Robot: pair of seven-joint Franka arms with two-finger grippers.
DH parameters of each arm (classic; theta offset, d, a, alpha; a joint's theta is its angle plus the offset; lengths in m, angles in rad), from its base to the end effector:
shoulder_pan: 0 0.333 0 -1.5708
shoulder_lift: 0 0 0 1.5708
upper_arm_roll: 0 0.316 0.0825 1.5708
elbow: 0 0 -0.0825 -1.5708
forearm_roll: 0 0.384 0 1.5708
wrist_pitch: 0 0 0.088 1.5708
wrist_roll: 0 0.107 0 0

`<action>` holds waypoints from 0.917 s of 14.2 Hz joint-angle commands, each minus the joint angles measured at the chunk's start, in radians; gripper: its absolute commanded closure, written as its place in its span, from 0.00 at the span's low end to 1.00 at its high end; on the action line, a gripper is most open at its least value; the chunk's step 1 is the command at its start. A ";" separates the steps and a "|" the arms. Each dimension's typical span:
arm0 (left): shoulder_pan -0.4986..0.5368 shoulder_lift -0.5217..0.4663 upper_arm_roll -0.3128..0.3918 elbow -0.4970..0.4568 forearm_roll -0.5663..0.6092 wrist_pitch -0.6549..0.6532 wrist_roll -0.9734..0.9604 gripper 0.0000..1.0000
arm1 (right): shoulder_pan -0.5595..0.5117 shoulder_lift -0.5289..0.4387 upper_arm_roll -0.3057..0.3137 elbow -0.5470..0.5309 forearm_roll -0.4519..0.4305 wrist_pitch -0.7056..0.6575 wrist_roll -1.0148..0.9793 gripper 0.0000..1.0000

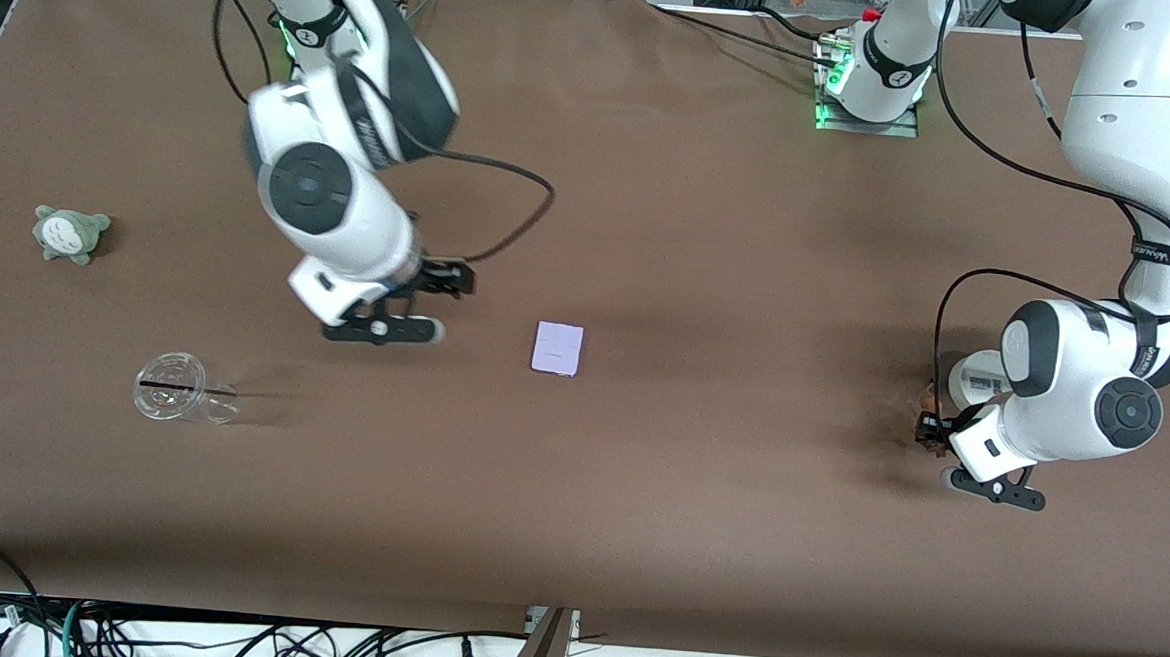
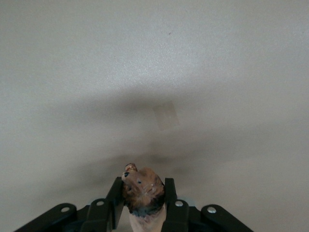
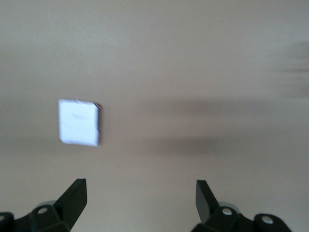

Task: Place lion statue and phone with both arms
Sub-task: 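Carry the lion toward the white lamp while the right gripper reaches the phone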

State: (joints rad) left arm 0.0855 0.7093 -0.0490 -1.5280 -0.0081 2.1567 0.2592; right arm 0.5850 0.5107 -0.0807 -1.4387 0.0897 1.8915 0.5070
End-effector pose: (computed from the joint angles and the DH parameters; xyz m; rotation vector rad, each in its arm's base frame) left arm 0.6998 0.0303 0.2332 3.0727 -0.3198 -0.1132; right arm 0.6010 0.3500 0.3921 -3.1275 0.0379 0.1106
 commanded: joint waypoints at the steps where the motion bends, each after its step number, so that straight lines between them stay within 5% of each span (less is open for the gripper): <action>1: 0.010 -0.014 -0.012 -0.011 -0.013 -0.003 0.019 0.78 | 0.061 0.106 -0.011 0.021 0.015 0.177 0.129 0.00; 2: 0.010 -0.014 -0.012 -0.011 -0.013 -0.009 0.023 0.20 | 0.085 0.148 -0.011 0.023 0.009 0.258 0.163 0.00; 3: 0.010 -0.014 -0.012 -0.009 -0.015 -0.011 0.022 0.00 | 0.107 0.193 -0.013 0.027 0.005 0.337 0.201 0.00; 8: 0.008 -0.057 -0.015 0.011 -0.055 -0.105 0.022 0.00 | 0.154 0.331 -0.019 0.029 -0.039 0.515 0.255 0.00; 13: 0.005 -0.255 -0.015 0.011 -0.072 -0.306 0.023 0.00 | 0.173 0.364 -0.017 0.035 -0.039 0.538 0.255 0.00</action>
State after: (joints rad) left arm 0.0853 0.5679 -0.0611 -1.4883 -0.0617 1.9277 0.2592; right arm 0.7357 0.8556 -0.0883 -1.4284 0.0644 2.4183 0.7420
